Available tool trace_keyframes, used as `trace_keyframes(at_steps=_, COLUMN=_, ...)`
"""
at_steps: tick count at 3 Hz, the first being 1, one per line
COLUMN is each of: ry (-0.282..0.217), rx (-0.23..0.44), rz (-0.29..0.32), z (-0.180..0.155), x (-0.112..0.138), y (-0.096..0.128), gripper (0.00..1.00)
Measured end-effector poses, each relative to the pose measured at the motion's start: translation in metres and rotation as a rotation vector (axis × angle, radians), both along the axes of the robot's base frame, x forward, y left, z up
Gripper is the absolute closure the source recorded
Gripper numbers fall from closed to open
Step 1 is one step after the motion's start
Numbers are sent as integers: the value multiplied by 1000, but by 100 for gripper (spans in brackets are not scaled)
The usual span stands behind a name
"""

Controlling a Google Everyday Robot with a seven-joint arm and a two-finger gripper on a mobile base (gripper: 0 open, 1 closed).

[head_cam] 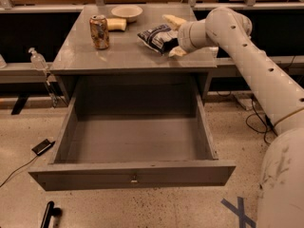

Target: Pick blue chip bag from top drawer and place on counter

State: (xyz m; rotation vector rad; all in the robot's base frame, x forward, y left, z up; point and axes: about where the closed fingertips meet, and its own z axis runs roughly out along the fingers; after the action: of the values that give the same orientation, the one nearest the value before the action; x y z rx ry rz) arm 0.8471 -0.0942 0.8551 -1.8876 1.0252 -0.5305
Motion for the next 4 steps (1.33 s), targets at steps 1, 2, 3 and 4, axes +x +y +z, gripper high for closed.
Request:
trace_keyframes(at_steps=1, ry=0, rx=0, rz=0, z=0, x=0, y=0, gripper=0)
trace_keyframes(at_steps=2, ry=0, rx=0, rz=0, z=0, x=0, y=0, gripper=23)
trace_keyframes(at_steps=3, ry=0, rx=0, rz=0, z=1, x=0, y=0, gripper=41)
trace_keyframes(at_steps=4, ry=1, rx=105, rz=17, z=26, x=-31, y=-6, gripper=25)
